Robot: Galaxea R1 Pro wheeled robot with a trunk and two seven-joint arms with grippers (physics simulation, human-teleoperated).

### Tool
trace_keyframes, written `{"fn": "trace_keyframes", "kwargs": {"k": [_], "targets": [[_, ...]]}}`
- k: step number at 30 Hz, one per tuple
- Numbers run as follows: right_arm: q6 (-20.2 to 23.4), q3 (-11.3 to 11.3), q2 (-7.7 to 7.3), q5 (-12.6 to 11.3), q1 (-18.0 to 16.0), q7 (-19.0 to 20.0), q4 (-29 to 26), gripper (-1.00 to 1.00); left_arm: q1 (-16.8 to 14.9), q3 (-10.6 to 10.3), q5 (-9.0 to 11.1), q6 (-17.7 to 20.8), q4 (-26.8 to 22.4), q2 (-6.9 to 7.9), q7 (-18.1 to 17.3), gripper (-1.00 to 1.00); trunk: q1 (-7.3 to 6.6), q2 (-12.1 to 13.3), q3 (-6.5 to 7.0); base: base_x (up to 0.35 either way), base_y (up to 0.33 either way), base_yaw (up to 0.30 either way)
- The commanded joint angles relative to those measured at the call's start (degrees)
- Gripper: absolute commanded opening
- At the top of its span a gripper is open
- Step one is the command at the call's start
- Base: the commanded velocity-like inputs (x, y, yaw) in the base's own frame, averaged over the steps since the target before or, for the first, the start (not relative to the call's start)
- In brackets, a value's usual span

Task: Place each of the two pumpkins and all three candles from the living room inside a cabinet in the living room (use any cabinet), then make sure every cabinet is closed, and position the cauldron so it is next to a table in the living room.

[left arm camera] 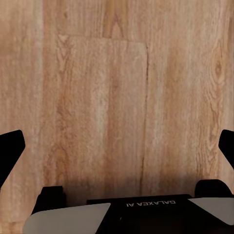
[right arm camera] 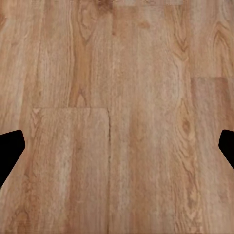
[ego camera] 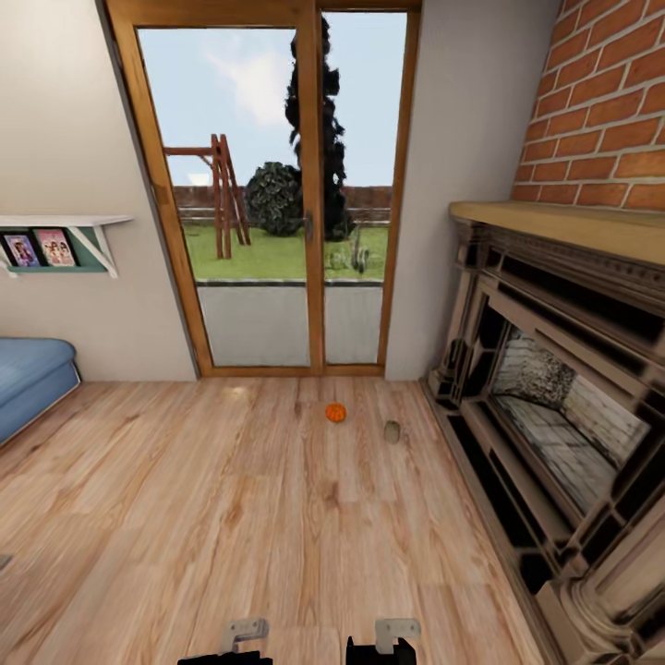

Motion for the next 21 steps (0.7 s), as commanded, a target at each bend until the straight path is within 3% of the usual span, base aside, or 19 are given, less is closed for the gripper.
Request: {"fn": "trace_keyframes", "kwargs": {"k": [1,21], "targets": [[-0.2,0.5,-0.01,-0.5,-0.1,-0.3,0.0,1.0,0.0,-0.5,0.6,0.3,-0.1,0.01,-0.1,1.0,0.02,0.0,-0.06,0.173,0.0,0.0],[-0.3,0.5,-0.01,-0.5,-0.1,-0.3,0.0,1.0,0.0,-0.5,0.6,0.3,-0.1,0.01,-0.2,1.0,0.02,0.0,-0.06,0.186,0.0,0.0]]}}
